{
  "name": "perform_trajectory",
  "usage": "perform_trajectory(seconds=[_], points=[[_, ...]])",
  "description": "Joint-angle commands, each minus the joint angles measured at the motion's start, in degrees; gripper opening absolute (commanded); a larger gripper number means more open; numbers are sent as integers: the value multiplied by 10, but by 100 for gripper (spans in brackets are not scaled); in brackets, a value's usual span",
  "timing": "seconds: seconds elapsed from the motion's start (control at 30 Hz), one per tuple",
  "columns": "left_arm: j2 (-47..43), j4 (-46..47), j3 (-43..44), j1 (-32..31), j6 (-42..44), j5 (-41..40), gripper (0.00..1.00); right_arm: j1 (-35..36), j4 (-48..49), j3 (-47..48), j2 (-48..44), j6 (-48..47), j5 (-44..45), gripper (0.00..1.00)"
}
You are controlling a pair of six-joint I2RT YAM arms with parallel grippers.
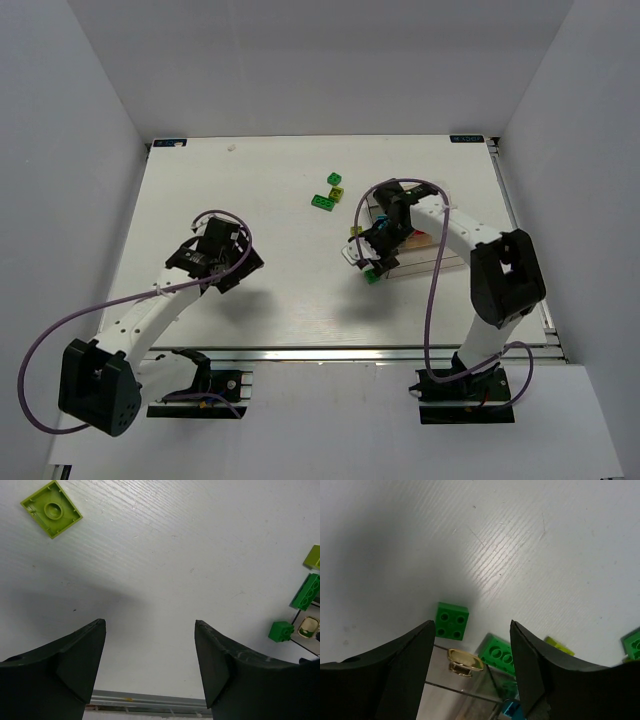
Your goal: Sort the legos into containers by color
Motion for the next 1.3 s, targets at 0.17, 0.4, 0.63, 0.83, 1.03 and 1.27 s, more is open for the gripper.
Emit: perform_trajectory(seconds=[0.17,0.4,0.63,0.83,1.03,1.27], points=[[-40,-12,-11,1,-10,-11,82,45,-70,59,43,16,62,67],[-50,-15,-16,1,-9,-17,84,86,-32,29,32,144,122,68],[-36,-10,-10,1,-4,-17,84,104,63,-10,35,228,183,69],[-41,-15,-10,1,-3,-22,84,106,124,-25,38,256,227,75],[-48,-20,-12,1,-6,-24,85,107,120,-31,57,257,243,73],[-63,-30,-16,1,-11,-29,85,110,129,-47,69,253,256,67]])
